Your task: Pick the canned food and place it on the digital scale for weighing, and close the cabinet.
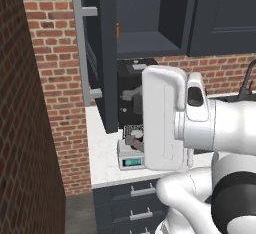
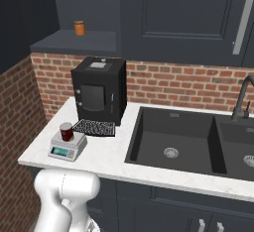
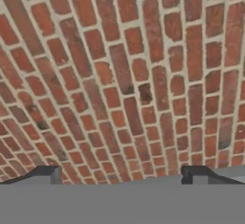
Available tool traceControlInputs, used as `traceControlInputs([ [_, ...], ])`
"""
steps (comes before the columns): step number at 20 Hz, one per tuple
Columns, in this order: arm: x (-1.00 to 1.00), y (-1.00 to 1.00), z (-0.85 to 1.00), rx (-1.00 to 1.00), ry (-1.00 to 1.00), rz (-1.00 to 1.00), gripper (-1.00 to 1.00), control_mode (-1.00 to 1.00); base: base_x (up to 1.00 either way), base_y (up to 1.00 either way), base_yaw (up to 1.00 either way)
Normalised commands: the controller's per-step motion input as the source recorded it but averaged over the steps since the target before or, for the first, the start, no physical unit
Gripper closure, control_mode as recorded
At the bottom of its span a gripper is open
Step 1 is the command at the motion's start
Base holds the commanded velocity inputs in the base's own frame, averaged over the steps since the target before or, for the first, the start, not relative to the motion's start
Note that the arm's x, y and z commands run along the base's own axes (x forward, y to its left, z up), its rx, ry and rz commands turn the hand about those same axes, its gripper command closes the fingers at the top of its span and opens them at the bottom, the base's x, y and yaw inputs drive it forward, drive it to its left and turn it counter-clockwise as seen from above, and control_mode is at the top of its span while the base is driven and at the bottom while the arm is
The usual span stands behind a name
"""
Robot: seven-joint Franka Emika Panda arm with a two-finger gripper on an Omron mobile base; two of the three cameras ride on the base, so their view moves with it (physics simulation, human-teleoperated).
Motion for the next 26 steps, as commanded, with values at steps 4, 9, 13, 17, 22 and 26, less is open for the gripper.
traceControlInputs([
  [4,-0.03,0.18,0.00,0.00,-0.01,-0.06,-1.00,-1.00,0.00,0.00,0.00],
  [9,0.41,0.19,0.00,-0.02,0.00,-0.13,-1.00,-1.00,0.00,0.00,0.00],
  [13,0.27,0.29,0.00,-0.03,0.00,-0.11,-1.00,-1.00,0.00,0.00,0.00],
  [17,0.11,0.41,0.00,-0.03,0.00,-0.08,-1.00,-1.00,0.00,0.00,0.00],
  [22,0.06,0.39,0.00,-0.05,0.00,-0.04,-1.00,-1.00,0.00,0.00,0.00],
  [26,0.28,0.08,0.00,-0.01,0.00,-0.03,-1.00,-1.00,0.00,0.00,0.00],
])
